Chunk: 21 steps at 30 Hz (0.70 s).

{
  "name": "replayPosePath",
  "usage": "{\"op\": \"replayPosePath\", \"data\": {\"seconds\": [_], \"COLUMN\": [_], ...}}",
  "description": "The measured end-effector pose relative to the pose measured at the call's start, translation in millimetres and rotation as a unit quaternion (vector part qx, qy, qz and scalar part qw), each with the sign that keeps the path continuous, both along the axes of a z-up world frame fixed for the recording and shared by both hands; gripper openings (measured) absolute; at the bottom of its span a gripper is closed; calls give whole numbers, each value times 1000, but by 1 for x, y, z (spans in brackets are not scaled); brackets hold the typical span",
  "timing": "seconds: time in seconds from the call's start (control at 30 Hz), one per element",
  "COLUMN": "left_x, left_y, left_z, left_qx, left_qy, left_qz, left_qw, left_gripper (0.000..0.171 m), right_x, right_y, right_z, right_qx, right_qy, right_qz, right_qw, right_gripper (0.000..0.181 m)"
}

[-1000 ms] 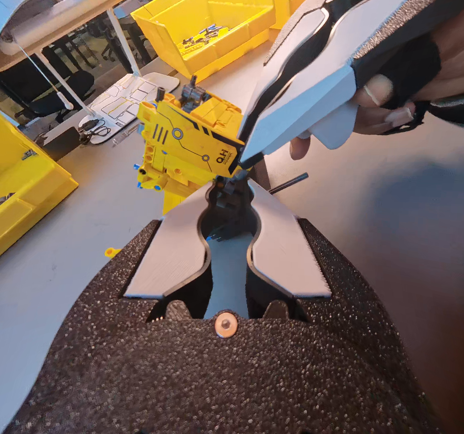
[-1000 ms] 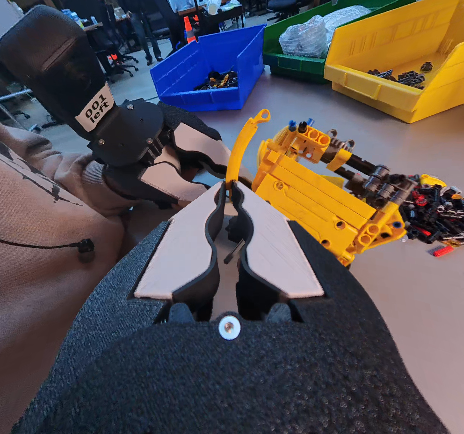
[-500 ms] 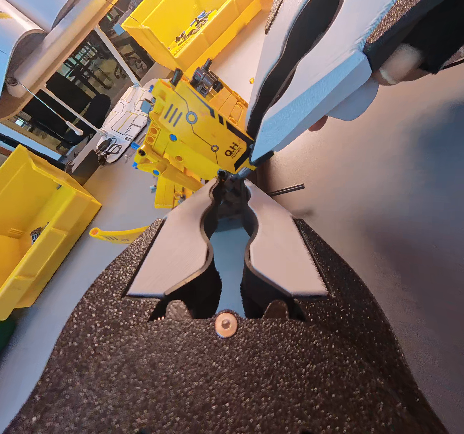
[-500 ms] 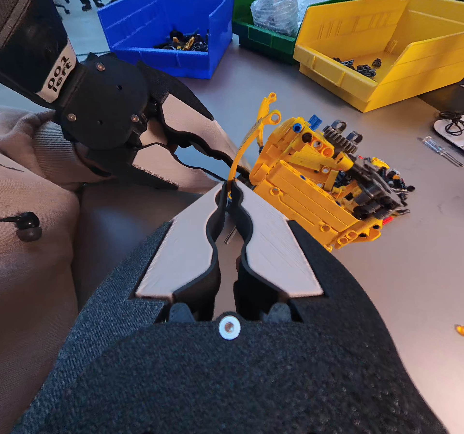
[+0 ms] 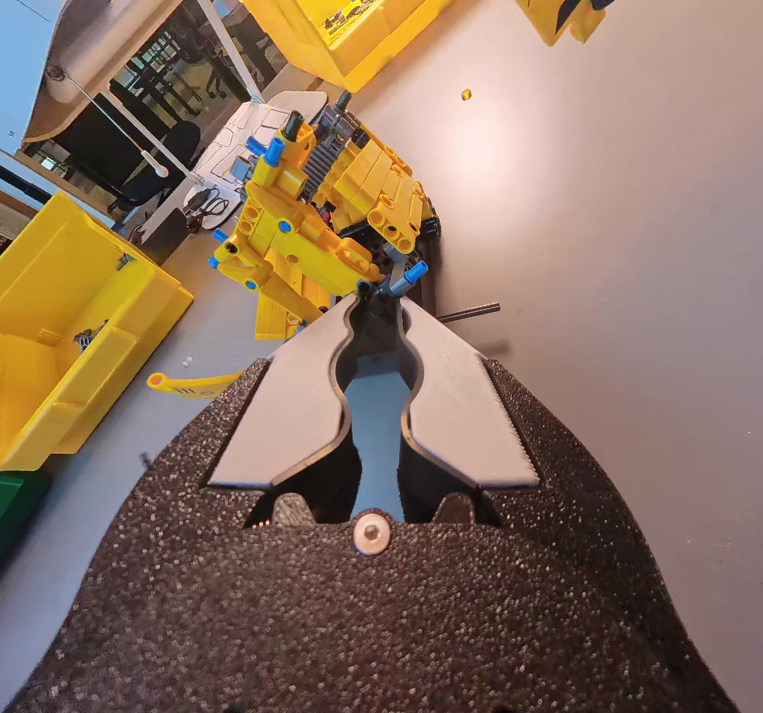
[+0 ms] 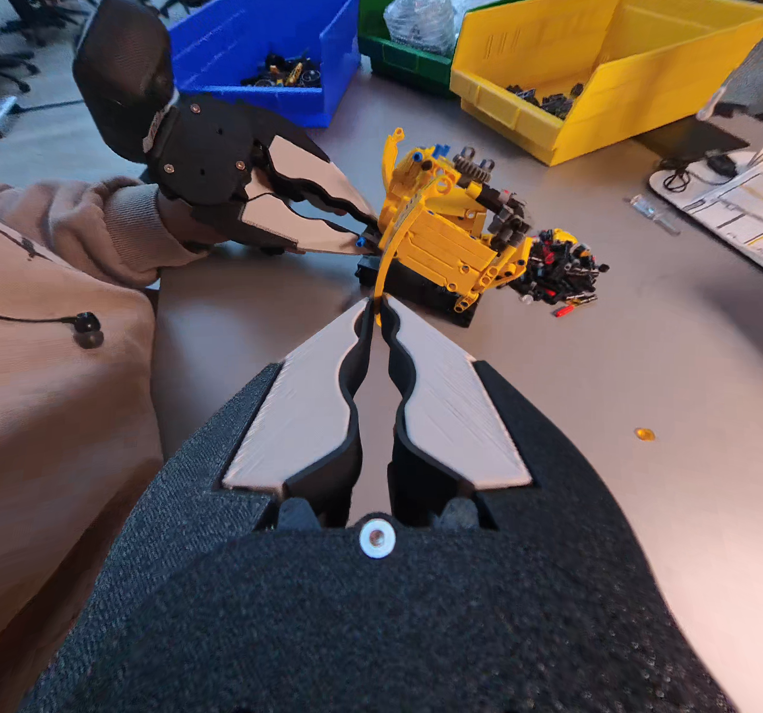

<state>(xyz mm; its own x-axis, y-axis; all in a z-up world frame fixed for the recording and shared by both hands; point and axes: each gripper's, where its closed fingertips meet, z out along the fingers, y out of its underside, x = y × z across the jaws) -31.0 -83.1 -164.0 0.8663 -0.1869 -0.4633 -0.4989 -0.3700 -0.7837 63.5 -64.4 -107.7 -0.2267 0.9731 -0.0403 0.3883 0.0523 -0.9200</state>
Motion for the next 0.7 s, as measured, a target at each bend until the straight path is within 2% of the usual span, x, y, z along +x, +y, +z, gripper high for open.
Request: {"op": "replayPosePath", "data": {"seconds": [0.13,0.27,0.33,0.5,0.7], "left_x": [2,3,3,4,7], "left_y": [-1,-2,-1,-1,-1], "left_z": [0,0,0,0,-2], "left_qx": [3,6,7,9,2], "left_qy": [10,19,22,27,31], "left_qz": [-4,-3,-2,-5,-15], "left_qw": [1000,1000,1000,1000,999], "left_gripper": [14,14,14,14,21], "right_x": [15,27,30,33,30], "right_y": [34,74,84,96,101], "right_z": [-30,-57,-68,-90,-91], "right_qx": [33,142,163,128,101], "right_qy": [-112,-211,-242,-280,-266], "right_qz": [17,-6,-11,-24,-42], "right_qw": [993,967,956,951,958], "right_gripper": [1,2,1,3,10]}}
